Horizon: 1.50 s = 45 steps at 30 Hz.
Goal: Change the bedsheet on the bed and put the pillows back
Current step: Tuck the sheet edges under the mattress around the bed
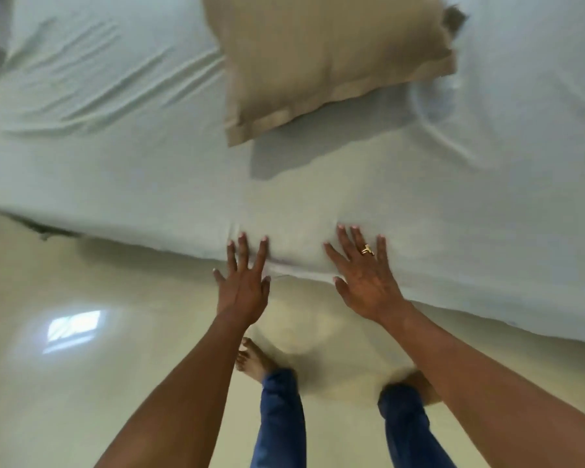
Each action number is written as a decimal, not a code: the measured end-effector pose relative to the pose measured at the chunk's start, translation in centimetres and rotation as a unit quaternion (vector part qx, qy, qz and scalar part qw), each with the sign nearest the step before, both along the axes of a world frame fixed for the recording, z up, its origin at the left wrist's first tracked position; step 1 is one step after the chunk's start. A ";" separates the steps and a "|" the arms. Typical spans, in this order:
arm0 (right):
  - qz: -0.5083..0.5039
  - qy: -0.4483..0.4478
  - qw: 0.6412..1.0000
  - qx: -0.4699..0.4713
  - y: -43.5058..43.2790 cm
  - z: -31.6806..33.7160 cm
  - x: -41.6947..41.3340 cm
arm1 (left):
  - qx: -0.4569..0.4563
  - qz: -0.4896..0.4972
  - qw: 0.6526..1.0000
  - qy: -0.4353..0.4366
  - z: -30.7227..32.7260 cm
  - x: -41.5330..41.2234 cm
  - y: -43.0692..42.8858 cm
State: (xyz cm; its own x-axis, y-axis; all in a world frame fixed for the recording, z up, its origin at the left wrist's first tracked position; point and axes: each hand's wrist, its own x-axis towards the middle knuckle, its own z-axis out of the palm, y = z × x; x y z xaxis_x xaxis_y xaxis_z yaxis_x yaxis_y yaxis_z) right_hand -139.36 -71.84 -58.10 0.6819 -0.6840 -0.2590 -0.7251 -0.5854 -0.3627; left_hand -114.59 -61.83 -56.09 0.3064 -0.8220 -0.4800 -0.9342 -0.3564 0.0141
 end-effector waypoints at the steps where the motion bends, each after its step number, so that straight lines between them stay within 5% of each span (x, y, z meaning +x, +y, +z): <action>1: 0.020 -0.002 1.000 -0.007 0.0 -0.3 2.3 | -0.007 -0.006 1.000 -0.003 -0.3 2.2 1.2; 9: -0.029 0.073 0.997 -0.019 -0.2 0.1 24.5 | -0.058 0.105 0.992 -0.026 -0.9 21.0 4.5; 14: 0.057 0.054 0.997 0.023 3.0 1.3 41.0 | 0.061 0.289 0.955 0.002 0.4 35.7 5.9; 17: 0.069 0.047 0.995 0.050 5.0 2.1 48.9 | 0.107 0.305 0.946 -0.008 2.0 43.5 7.2; 22: 0.031 0.033 0.996 0.080 6.3 4.4 59.3 | 0.049 0.275 0.960 0.019 4.6 54.4 8.5; 27: -0.003 -0.057 0.997 0.041 3.8 3.9 71.7 | -0.017 0.368 0.927 0.065 2.0 65.5 10.3; 30: 0.018 -0.095 0.995 0.007 1.9 2.2 82.7 | -0.054 0.274 0.960 0.033 -2.5 71.6 10.4; 35: 0.016 -0.173 0.984 -0.033 1.2 -1.1 96.8 | 0.031 0.015 0.999 -0.005 -11.3 80.1 10.2; 40: -0.108 -0.201 0.974 -0.001 0.7 -0.8 99.9 | 0.105 0.005 0.988 0.111 -10.5 81.9 11.8; 45: -0.195 -0.137 0.971 -0.034 -1.0 0.4 102.1 | 0.176 -0.035 0.975 0.129 -9.6 87.0 13.3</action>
State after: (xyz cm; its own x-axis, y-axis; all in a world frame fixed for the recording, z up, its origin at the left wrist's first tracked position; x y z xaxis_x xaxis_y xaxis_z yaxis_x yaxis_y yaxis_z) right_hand -37.24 -72.84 -57.70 0.4056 -0.9127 -0.0507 -0.7780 -0.3156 -0.5432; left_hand -27.61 -48.56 -65.70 0.0864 -0.6075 -0.7896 -0.9380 -0.3166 0.1410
